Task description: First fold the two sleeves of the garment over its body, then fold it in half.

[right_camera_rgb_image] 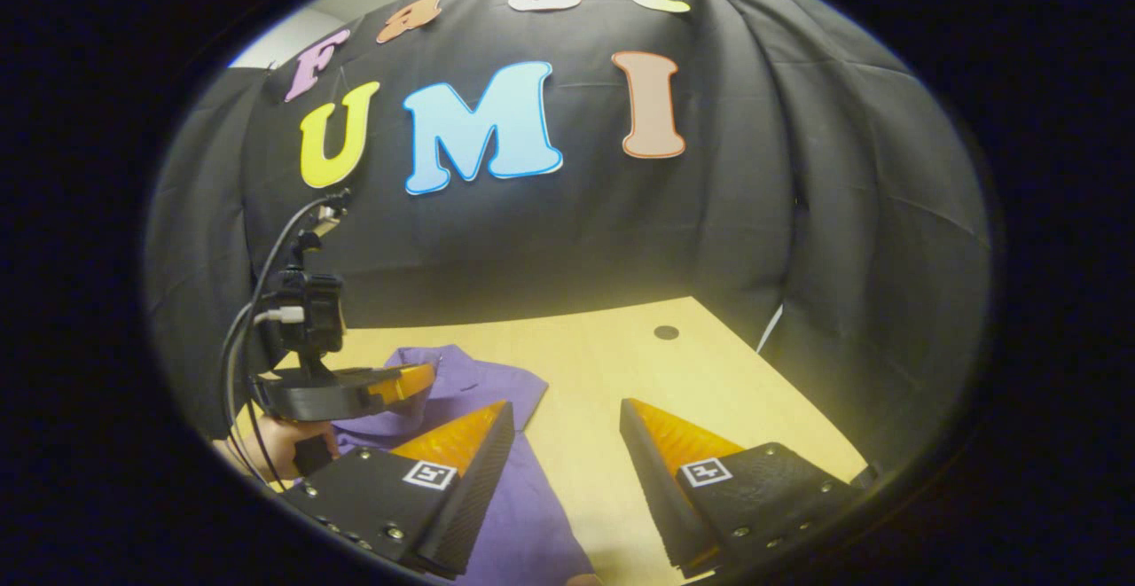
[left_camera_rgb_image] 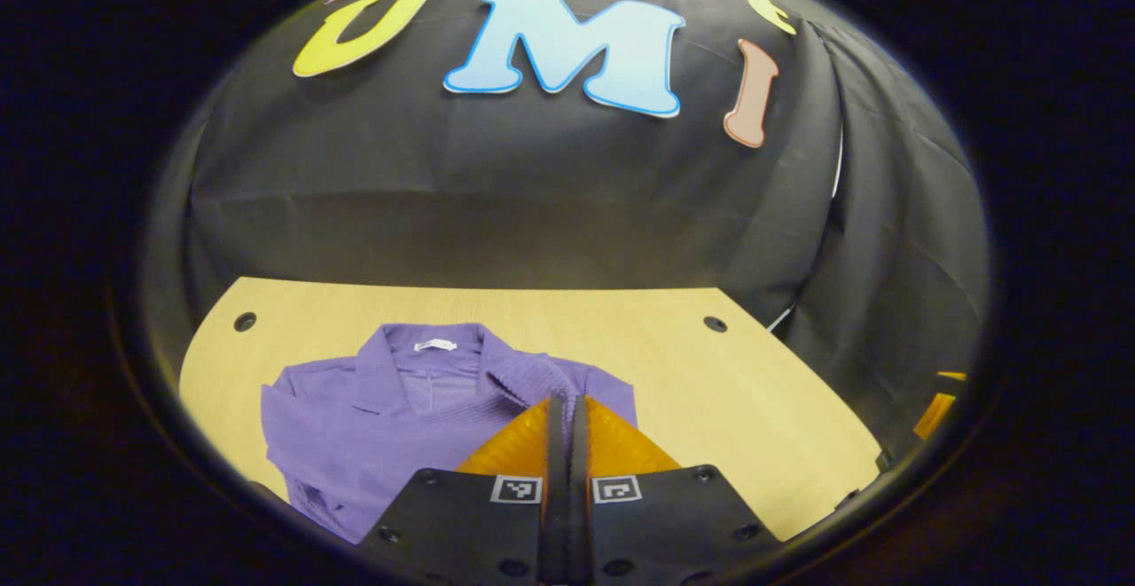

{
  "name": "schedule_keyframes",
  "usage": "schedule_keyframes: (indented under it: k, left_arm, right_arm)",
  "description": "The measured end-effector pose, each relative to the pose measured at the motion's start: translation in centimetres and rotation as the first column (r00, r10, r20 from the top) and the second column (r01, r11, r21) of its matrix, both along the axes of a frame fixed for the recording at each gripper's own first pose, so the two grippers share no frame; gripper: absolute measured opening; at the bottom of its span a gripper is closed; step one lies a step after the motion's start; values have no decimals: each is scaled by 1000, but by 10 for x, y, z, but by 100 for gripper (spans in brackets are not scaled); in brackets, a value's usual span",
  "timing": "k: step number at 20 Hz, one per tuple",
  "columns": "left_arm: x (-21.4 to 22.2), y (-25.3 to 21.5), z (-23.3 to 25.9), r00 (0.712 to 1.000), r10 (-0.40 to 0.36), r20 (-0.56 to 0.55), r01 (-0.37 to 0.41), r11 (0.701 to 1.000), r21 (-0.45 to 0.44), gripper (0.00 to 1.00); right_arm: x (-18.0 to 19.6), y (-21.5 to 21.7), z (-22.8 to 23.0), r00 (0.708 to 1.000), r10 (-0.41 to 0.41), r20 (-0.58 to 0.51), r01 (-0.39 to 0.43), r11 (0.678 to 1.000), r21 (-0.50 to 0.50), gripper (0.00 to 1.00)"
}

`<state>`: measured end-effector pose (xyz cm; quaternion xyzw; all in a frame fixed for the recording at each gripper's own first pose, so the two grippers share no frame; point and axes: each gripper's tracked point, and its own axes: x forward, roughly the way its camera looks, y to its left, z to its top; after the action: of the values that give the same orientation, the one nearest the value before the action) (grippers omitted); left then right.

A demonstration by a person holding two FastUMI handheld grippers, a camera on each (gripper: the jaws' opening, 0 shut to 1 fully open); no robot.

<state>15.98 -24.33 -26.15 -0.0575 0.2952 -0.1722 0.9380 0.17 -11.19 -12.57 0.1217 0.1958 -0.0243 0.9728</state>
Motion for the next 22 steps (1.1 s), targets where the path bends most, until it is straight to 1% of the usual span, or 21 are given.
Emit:
schedule_keyframes:
  k: [2, 3, 4, 8, 9, 10, 11, 14, 15, 16, 18, 19, 20, 21, 22]
  left_arm:
    - [-3, 2, -14, 1000, -8, -1, 8, 997, 82, 7]
    - [-4, -3, -15, 1000, -18, -4, 18, 996, 90, 8]
    - [-7, -7, -15, 1000, -26, -4, 26, 997, 78, 8]
    - [-12, -12, -7, 1000, -15, 12, 14, 1000, 28, 16]
    - [-12, -13, -5, 1000, -13, 17, 12, 1000, 22, 11]
    - [-13, -14, -2, 1000, -12, 25, 12, 1000, 16, 14]
    - [-15, -15, 0, 999, -17, 34, 16, 1000, 10, 19]
    - [-26, -14, 7, 999, -6, 46, 6, 1000, 0, 50]
    - [-31, -14, 12, 999, -1, 51, 2, 1000, -11, 54]
    - [-36, -12, 16, 998, 5, 59, -4, 1000, -21, 67]
    - [-46, -1, 21, 997, 18, 69, -16, 1000, -22, 81]
    - [-52, 3, 23, 997, 24, 73, -22, 999, -23, 82]
    - [-58, 10, 27, 996, 34, 80, -32, 999, -25, 87]
    - [-62, 19, 31, 995, 45, 89, -43, 999, -26, 87]
    - [-67, 27, 36, 994, 56, 96, -54, 998, -29, 89]
  right_arm:
    - [-2, -3, -3, 1000, 0, 1, 0, 1000, -5, 77]
    - [-4, -5, -6, 1000, 3, 0, -3, 1000, -12, 76]
    - [-5, -7, -7, 1000, 8, -3, -8, 1000, -14, 76]
    - [-12, -13, -11, 1000, 24, -7, -24, 1000, -10, 76]
    - [-14, -14, -11, 1000, 31, -6, -31, 999, -12, 76]
    - [-15, -14, -12, 999, 39, -5, -39, 999, -13, 76]
    - [-16, -14, -13, 999, 50, -3, -50, 999, -17, 76]
    - [-20, -10, -17, 996, 92, -13, -92, 995, -27, 76]
    - [-21, -9, -16, 995, 103, -9, -103, 994, -34, 77]
    - [-21, -9, -16, 994, 107, -6, -107, 993, -44, 76]
    - [-24, -9, -18, 995, 100, -3, -100, 993, -55, 76]
    - [-26, -6, -19, 995, 96, 1, -96, 994, -55, 76]
    - [-28, -4, -20, 996, 91, 7, -91, 994, -57, 77]
    - [-30, -2, -22, 996, 89, 8, -88, 994, -62, 77]
    - [-33, 0, -24, 996, 84, 6, -84, 994, -66, 76]
